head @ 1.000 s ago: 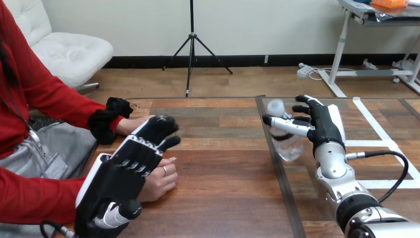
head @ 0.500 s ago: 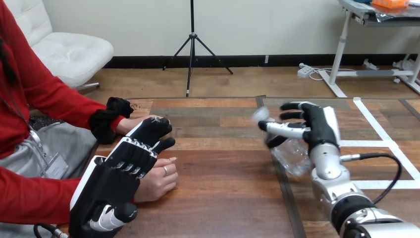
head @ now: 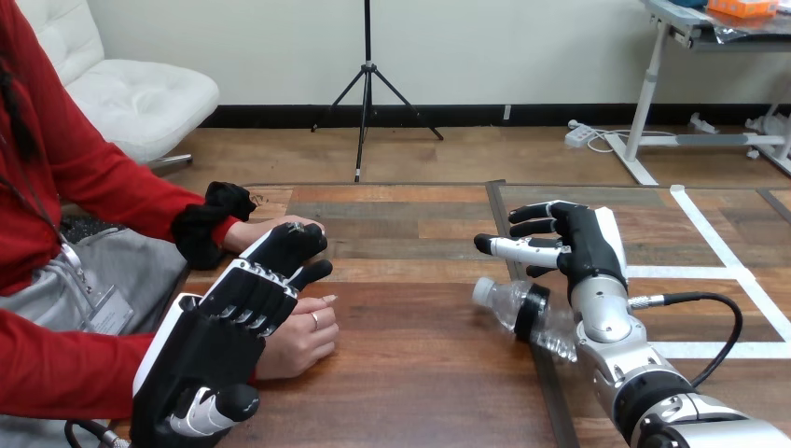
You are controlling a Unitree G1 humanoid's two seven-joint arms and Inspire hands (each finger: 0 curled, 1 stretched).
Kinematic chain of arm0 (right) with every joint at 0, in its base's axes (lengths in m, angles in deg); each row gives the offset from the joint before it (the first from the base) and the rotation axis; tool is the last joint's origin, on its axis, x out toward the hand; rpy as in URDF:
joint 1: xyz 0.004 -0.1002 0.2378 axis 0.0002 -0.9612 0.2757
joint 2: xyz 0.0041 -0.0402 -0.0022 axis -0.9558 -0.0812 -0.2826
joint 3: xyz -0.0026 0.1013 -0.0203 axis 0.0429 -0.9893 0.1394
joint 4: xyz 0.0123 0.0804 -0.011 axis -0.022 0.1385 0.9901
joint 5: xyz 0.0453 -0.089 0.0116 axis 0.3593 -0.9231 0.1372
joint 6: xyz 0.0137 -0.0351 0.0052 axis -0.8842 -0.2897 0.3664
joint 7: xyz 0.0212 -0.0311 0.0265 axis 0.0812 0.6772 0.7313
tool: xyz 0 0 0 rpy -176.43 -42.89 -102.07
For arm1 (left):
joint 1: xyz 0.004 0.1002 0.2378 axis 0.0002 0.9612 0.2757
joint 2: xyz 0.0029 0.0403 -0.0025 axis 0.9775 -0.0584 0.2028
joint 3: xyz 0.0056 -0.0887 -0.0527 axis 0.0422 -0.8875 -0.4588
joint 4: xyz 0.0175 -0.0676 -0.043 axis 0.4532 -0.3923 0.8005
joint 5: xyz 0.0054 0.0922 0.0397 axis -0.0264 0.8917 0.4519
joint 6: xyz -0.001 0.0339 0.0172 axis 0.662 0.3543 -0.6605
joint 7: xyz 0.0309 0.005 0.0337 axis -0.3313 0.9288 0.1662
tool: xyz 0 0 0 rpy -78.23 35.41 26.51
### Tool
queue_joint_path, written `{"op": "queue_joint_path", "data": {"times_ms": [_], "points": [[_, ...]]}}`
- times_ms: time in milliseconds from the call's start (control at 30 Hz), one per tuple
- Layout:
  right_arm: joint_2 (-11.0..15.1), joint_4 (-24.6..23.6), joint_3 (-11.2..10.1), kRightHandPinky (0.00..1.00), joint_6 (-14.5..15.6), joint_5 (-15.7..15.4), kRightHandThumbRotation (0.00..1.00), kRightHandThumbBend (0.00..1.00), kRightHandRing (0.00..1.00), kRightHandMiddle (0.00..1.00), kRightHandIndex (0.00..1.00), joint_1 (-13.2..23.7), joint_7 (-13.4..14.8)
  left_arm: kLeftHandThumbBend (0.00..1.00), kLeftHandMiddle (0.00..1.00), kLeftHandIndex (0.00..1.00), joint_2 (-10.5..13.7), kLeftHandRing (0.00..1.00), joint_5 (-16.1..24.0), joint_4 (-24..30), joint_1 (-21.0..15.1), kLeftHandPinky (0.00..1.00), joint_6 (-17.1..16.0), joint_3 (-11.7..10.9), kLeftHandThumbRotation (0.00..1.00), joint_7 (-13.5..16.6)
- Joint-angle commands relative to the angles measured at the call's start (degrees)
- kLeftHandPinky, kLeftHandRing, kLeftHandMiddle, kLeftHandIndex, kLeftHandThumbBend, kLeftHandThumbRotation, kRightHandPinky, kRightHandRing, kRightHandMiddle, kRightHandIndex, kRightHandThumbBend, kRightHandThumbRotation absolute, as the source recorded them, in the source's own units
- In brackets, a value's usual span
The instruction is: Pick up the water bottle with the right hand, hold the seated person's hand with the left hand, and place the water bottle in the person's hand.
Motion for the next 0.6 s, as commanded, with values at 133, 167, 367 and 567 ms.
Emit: {"op": "queue_joint_path", "data": {"times_ms": [133,167,367,567], "points": [[1.0,-0.3,-0.8,0.37,-0.8,0.4,0.00,0.85,0.44,0.59,0.55,2.3,0.6,1.00,0.90,0.87,-0.4,0.92,-0.2,1.7,-2.6,0.87,0.3,0.5,0.57,1.2],[1.0,-0.3,-0.8,0.37,-0.8,0.4,0.00,0.85,0.44,0.59,0.55,2.3,0.6,1.00,0.90,0.87,-0.4,0.92,0.0,1.9,-2.5,0.87,0.4,0.5,0.57,1.3],[0.9,-0.5,-1.0,0.37,-1.2,0.7,0.00,0.85,0.44,0.59,0.55,2.1,0.3,1.00,0.90,0.87,-0.5,0.91,0.2,1.9,-2.6,0.86,0.2,0.8,0.57,1.9],[0.8,-0.6,-1.3,0.37,-1.8,0.8,0.00,0.84,0.44,0.59,0.55,1.8,0.0,1.00,0.89,0.87,-0.7,0.90,0.0,1.7,-2.8,0.86,0.5,1.0,0.56,1.7]]}}
